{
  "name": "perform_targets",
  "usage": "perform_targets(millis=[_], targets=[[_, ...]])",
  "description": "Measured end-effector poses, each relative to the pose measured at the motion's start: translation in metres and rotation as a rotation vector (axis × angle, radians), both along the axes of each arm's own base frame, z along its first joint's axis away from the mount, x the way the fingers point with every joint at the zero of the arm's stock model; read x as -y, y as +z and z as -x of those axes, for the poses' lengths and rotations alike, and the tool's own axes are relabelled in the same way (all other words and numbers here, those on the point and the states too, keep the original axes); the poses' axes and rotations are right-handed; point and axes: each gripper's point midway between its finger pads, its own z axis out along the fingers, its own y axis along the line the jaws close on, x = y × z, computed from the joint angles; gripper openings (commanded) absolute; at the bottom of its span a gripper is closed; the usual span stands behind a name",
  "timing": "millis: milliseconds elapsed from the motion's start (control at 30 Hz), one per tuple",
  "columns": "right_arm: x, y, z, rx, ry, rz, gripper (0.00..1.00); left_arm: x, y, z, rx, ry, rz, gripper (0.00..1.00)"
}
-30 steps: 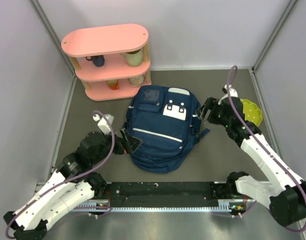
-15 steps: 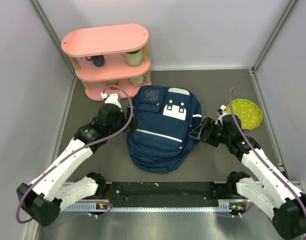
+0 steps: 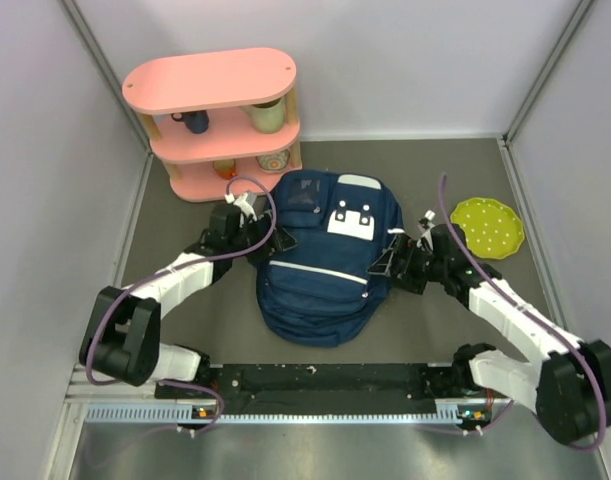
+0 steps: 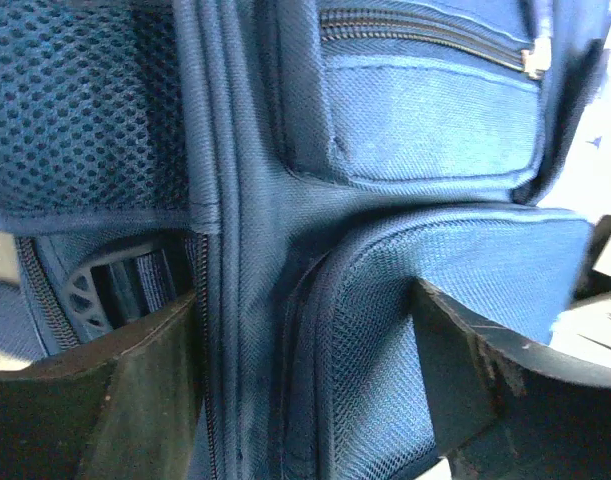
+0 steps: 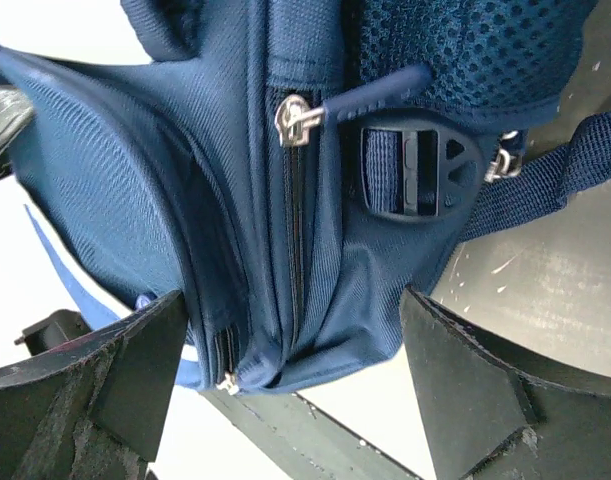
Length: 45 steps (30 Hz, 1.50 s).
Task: Pack the student bag
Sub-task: Adjust the student bag at the center of the board, then reset both arms
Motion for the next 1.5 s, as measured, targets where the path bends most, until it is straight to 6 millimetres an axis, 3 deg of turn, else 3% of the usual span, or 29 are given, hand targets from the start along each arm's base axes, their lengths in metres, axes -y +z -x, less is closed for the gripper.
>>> perform_targets(millis=[133,333,467,567,700,833,967,1067,1100,1133,1167,1333,1500], targets=[[-0.004,-0.017,-0.006,-0.069,0.005,0.010,0.84,0.021,0.000,0.007,0.039,-0.008,0.136,0.76],[-0.001,-0.015,-0.028,-0.078,-0.013,0.065,0.82,0.074,0.002,0.041,0.050,-0.093,0.123,0.73],[0.015,-0.008,-0.039,-0.059,-0.064,0.155,0.83,0.076,0.004,0.042,0.029,-0.073,0.058,0.78],[0.035,0.001,-0.044,0.013,-0.126,0.248,0.84,0.073,0.008,0.045,0.021,-0.075,-0.007,0.86],[0.058,0.029,-0.052,0.156,-0.199,0.329,0.84,0.053,0.012,0.047,0.021,-0.046,-0.149,0.99],[0.074,0.053,-0.058,0.260,-0.251,0.384,0.86,0.026,0.021,0.042,0.040,0.020,-0.275,0.99],[0.088,0.057,-0.057,0.294,-0.278,0.448,0.87,-0.005,0.032,0.041,0.073,0.109,-0.352,0.99],[0.098,0.062,-0.056,0.338,-0.295,0.488,0.89,-0.032,0.053,0.035,0.137,0.196,-0.371,0.99],[0.101,0.063,-0.055,0.349,-0.300,0.499,0.91,-0.041,0.060,0.033,0.158,0.230,-0.369,0.99],[0.104,0.063,-0.054,0.363,-0.303,0.513,0.99,-0.052,0.066,0.030,0.174,0.264,-0.362,0.99],[0.107,0.063,-0.053,0.374,-0.307,0.525,0.99,-0.064,0.070,0.027,0.188,0.302,-0.357,0.99],[0.118,0.061,-0.053,0.401,-0.366,0.548,0.99,-0.127,0.068,0.018,0.195,0.493,-0.379,0.99],[0.128,0.061,-0.054,0.457,-0.430,0.559,0.99,-0.139,0.063,0.020,0.179,0.521,-0.410,0.99]])
